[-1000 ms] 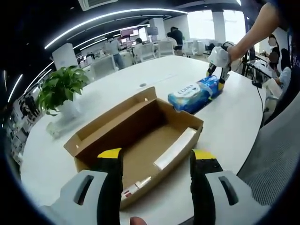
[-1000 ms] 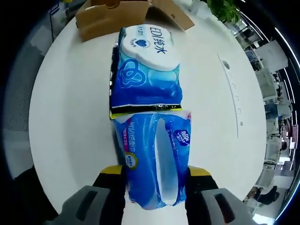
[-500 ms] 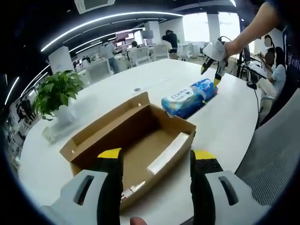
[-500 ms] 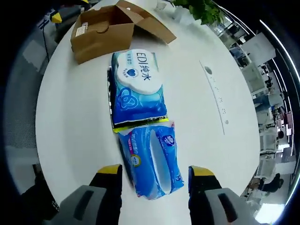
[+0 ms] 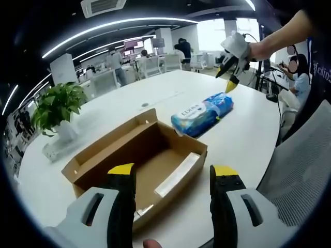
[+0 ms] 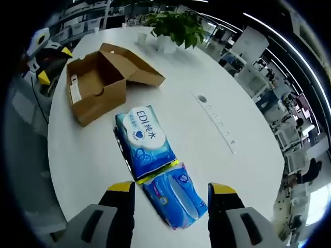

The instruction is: Operate the shoe box by opening the lid, removing the specified soft item, and placing it in the target area until the item is outside and the box remains undamaged.

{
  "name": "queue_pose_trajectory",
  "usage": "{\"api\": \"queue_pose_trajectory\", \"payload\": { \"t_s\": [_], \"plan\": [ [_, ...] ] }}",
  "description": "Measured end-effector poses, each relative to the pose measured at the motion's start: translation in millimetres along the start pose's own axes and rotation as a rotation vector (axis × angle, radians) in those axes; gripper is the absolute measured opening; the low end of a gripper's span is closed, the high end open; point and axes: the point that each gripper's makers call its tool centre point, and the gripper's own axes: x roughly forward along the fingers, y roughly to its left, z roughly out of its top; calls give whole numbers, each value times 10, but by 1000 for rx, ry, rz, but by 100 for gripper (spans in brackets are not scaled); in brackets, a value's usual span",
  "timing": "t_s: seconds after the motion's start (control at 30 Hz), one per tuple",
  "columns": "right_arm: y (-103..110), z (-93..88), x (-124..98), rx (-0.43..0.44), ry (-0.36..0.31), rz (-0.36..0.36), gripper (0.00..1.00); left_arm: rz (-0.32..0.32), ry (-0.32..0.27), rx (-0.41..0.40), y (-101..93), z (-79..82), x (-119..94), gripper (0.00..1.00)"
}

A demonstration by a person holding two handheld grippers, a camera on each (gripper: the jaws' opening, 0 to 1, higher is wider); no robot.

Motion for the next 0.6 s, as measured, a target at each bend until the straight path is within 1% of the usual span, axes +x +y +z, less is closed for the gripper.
{"api": "queue_pose_trajectory", "payload": {
  "t_s": [0.1,0.23,0.3,0.37,0.47,0.5,0.6],
  "plan": [
    [57,168,-76,59,-65,-6,55,-4,-4,-1,-14,8,-5,56],
    [164,313,-146,92,-114,-10,55,-6,-15,-15,-5,22,-14,56],
    [239,401,-155,147,-155,2,55,-5,-19,-24,1,31,-22,56],
    [310,462,-156,170,-180,11,55,-5,-20,-28,1,30,-25,56],
    [383,502,-114,176,-193,23,55,-5,-22,-33,6,31,-25,56],
    [506,557,-113,179,-204,38,55,-5,-24,-37,10,35,-27,56],
    [693,682,-84,161,-220,64,55,-3,-27,-42,18,41,-28,56]
  ]
}}
